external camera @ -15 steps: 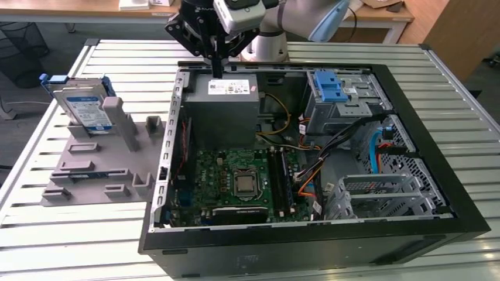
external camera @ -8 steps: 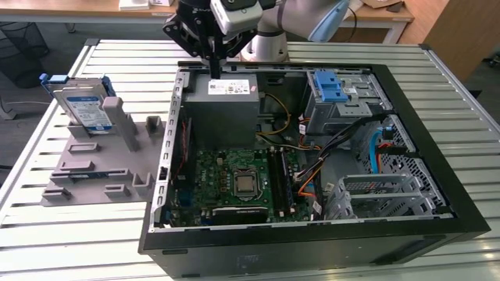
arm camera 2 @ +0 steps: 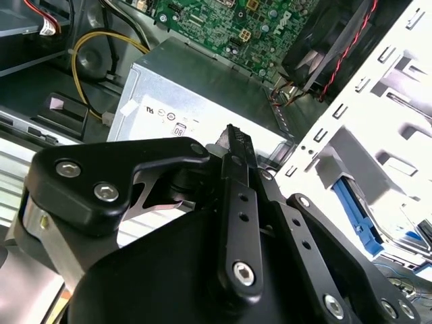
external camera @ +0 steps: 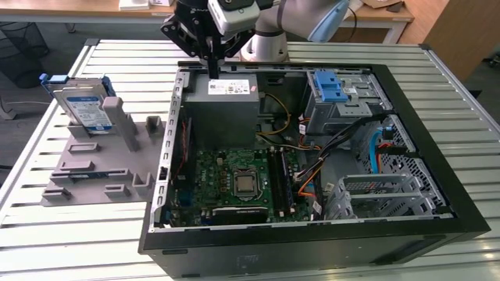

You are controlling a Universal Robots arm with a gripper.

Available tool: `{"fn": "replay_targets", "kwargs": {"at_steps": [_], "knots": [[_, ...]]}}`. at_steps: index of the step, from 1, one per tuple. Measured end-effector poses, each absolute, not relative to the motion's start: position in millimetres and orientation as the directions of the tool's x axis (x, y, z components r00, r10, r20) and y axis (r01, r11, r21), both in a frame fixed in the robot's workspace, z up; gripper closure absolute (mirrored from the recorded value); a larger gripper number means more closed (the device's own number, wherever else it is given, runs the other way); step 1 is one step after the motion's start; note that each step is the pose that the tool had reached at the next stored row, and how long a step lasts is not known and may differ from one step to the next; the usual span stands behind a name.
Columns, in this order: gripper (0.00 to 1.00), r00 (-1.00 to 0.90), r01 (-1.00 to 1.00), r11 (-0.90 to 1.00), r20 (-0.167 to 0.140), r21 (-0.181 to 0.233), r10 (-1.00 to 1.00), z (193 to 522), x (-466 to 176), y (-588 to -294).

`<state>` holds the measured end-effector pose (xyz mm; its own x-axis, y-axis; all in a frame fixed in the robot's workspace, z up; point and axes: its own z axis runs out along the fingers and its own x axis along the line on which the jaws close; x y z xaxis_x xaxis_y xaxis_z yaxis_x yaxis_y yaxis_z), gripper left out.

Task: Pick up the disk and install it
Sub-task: 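Reach for the disk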

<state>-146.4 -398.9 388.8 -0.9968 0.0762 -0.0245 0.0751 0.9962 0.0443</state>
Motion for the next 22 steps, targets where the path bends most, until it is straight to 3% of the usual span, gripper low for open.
{"fn": "replay_targets", "kwargs": {"at_steps": [22], "knots": [[0.89, -0.997, 0.075, 0.996, -0.024, 0.044, 0.076, 387.0, -157.2, -398.9]]}}
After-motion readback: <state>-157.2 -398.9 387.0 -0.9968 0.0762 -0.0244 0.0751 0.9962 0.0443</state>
